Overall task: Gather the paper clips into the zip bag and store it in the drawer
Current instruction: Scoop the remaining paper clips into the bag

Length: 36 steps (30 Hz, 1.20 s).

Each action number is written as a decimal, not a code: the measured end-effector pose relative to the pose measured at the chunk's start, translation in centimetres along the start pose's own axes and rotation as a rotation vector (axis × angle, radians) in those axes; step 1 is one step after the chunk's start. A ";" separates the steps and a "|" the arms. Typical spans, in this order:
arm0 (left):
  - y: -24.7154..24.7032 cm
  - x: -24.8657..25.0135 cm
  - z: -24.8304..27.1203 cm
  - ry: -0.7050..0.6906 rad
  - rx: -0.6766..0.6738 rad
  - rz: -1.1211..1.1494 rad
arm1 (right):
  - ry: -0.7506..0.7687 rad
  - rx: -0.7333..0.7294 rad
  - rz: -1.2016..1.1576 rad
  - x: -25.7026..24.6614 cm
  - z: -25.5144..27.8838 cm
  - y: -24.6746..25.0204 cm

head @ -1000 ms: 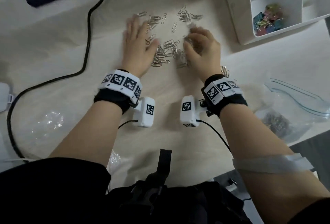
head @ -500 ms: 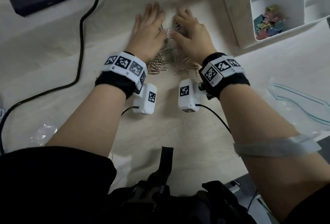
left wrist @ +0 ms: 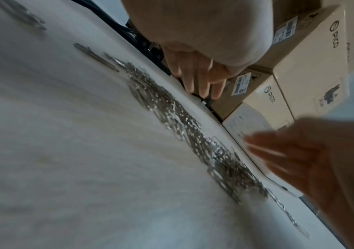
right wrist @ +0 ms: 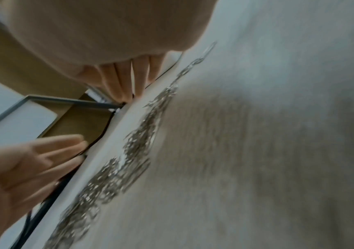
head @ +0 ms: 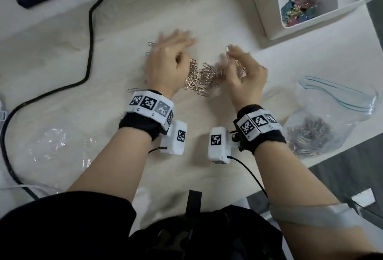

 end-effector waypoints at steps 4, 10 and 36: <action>-0.2 -2.4 -0.8 0.246 -0.154 -0.388 | -0.241 -0.042 0.296 3.3 0.2 1.5; -3.3 -2.1 0.9 0.132 -0.442 -0.394 | -0.080 -0.404 0.218 1.9 0.8 -1.4; -1.9 -1.9 9.0 0.119 -0.365 -0.291 | -0.059 -0.591 -0.017 1.2 8.9 0.3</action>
Point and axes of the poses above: each hand's wrist, its own z-axis away from the middle knuckle, its own y-axis out of the back of the hand, x = y × z, the point moved 4 cm from there along -z, towards the middle knuckle, and after that the axes turned 1 degree about x, right-handed, at the moved point
